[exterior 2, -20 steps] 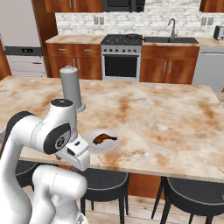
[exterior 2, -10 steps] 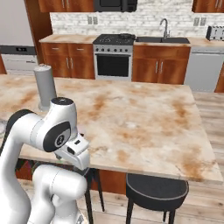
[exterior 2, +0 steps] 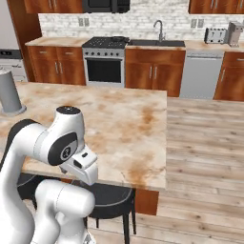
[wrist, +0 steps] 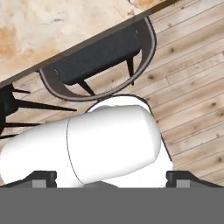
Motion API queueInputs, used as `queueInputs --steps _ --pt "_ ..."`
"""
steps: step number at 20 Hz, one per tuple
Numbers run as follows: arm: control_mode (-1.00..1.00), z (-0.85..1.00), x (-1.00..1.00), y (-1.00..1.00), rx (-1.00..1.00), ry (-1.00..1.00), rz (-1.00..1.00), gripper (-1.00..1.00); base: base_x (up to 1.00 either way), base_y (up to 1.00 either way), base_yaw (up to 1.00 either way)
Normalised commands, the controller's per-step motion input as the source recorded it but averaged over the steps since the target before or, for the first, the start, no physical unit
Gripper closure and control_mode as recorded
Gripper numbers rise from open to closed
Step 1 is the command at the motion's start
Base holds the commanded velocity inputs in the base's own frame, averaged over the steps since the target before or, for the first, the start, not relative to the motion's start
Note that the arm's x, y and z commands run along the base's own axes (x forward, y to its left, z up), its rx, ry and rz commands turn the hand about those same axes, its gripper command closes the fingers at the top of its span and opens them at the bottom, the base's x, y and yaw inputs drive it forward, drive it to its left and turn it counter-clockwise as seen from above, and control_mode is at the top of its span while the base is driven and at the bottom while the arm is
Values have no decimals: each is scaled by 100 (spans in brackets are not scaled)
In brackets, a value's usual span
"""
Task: Take the chicken drumsticks from the pan and place one on each plate on the dining counter.
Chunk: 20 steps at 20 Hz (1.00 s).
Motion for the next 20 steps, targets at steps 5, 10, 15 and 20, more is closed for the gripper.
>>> queueInputs --steps 5,10,15,20 --pt "100 0 0 0 0 0 0 -100 33 -100 0" --pt "100 0 0 0 0 0 0 -100 38 -100 0" --pt "100 0 0 0 0 0 0 -100 45 -100 0" --pt "100 0 0 0 0 0 0 -100 63 -93 0"
